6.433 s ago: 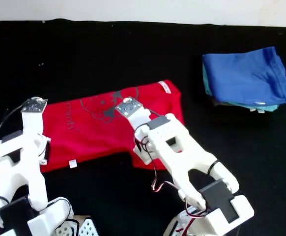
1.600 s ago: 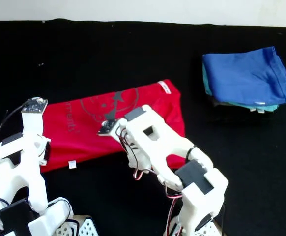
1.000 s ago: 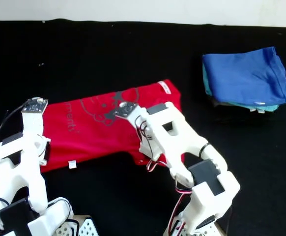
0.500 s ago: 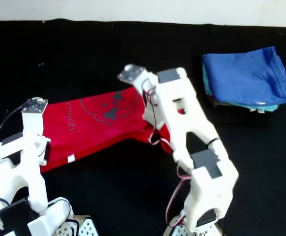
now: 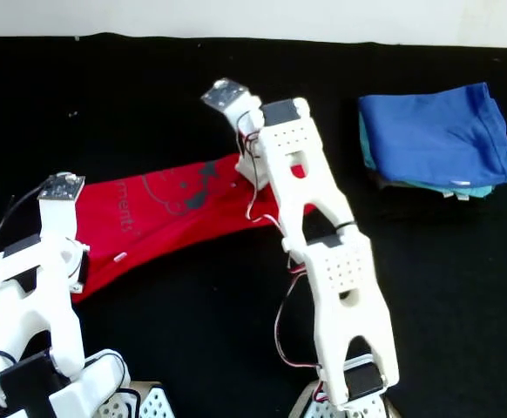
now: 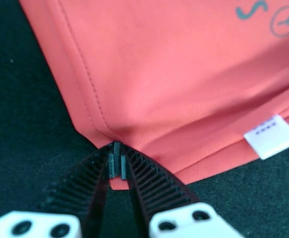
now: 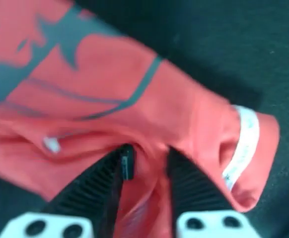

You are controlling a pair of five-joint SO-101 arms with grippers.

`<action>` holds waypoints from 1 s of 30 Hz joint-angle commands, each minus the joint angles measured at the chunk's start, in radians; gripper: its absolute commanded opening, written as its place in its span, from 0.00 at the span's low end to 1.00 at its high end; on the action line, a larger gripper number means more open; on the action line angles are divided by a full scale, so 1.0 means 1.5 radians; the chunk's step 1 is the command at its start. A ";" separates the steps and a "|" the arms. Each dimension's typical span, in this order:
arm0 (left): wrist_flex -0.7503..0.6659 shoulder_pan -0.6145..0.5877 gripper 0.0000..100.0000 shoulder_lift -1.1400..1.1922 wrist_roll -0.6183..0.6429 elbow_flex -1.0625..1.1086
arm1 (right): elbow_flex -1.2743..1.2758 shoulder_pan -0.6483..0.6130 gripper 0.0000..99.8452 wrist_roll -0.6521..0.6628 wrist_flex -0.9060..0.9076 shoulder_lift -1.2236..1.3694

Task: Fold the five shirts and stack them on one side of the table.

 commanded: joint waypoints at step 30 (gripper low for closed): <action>-0.024 0.008 0.01 0.002 0.003 0.004 | 0.222 0.061 0.01 -0.127 0.073 -0.213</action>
